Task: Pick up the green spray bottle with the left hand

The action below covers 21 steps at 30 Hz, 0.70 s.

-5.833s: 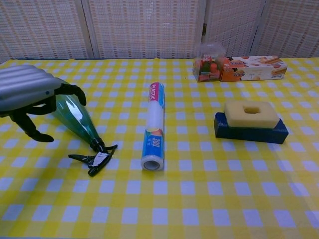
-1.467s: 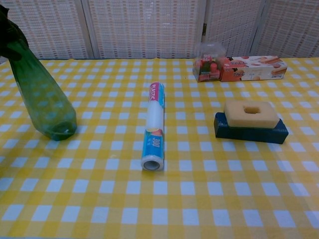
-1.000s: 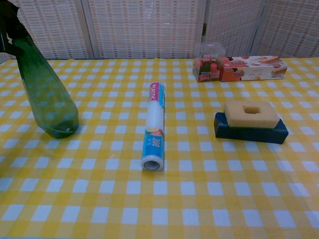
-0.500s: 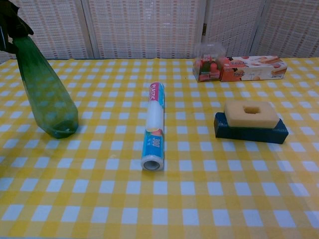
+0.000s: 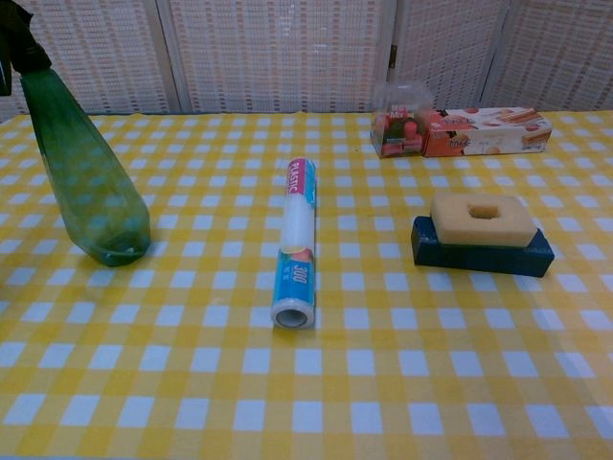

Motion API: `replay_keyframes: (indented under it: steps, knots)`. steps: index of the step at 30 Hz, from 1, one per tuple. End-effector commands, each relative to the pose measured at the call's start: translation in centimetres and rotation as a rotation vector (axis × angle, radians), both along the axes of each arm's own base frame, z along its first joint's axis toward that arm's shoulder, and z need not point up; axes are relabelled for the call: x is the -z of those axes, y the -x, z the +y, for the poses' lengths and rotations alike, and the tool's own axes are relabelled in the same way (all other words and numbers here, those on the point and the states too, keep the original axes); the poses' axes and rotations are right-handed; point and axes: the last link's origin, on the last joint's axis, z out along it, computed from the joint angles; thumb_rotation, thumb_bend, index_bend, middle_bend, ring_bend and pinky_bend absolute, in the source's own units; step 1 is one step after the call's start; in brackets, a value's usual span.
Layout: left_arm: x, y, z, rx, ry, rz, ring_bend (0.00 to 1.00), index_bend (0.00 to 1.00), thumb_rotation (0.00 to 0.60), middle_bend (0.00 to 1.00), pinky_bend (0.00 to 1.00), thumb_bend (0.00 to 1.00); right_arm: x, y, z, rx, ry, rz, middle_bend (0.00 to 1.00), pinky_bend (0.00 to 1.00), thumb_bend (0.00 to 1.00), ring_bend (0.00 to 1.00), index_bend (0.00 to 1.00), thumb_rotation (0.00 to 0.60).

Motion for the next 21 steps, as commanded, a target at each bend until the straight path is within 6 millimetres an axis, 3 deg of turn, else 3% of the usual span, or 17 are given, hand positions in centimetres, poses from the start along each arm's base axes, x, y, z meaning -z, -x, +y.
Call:
replay_keyframes:
  steps: [1,2,4,6,8,10,13,17,21]
  knots:
    - [0.3,5.0,-3.9,0.071,-0.174,0.163,0.96,0.18,0.600,0.98,0.99,0.19,0.2,0.0,-0.2,0.005,-0.008,0.003,0.00,0.00,0.26,0.00,0.00,0.600]
    - [0.4,6.6,-5.5,0.078,-0.145,0.197,0.85,0.17,0.600,0.89,0.93,0.19,0.4,0.0,-0.3,0.006,-0.012,0.008,0.00,0.00,0.26,0.00,0.00,0.600]
    - [0.6,8.2,-7.4,0.108,-0.051,0.202,0.47,0.17,0.600,0.52,0.56,0.19,0.8,0.0,-0.5,0.011,-0.021,0.017,0.00,0.00,0.26,0.00,0.00,0.600]
    - [0.8,9.1,-8.9,0.132,-0.002,0.164,0.23,0.17,0.600,0.26,0.25,0.19,1.2,0.0,-0.8,0.013,-0.035,0.028,0.00,0.00,0.26,0.00,0.00,0.600]
    - [1.3,10.1,-10.7,0.134,0.003,0.180,0.12,0.16,0.600,0.16,0.08,0.19,2.0,0.0,-1.2,0.013,-0.056,0.049,0.00,0.00,0.26,0.00,0.00,0.600]
    - [2.1,11.0,-12.0,0.105,-0.011,0.212,0.05,0.11,0.600,0.10,0.01,0.19,2.7,0.0,-1.5,0.017,-0.074,0.063,0.00,0.00,0.26,0.00,0.00,0.600]
    - [3.6,12.4,-13.3,0.053,0.006,0.185,0.00,0.01,0.600,0.02,0.00,0.19,3.3,-0.2,-1.7,0.011,-0.084,0.075,0.00,0.00,0.26,0.00,0.00,0.600]
    - [2.4,12.7,-13.1,0.071,-0.033,0.168,0.00,0.00,0.600,0.00,0.00,0.19,3.4,-0.4,-1.8,0.000,-0.072,0.078,0.00,0.00,0.26,0.00,0.00,0.600]
    - [2.6,12.6,-13.8,0.074,-0.077,0.226,0.00,0.00,0.600,0.00,0.00,0.19,3.7,-0.6,-1.9,-0.009,-0.081,0.082,0.00,0.00,0.26,0.00,0.00,0.600]
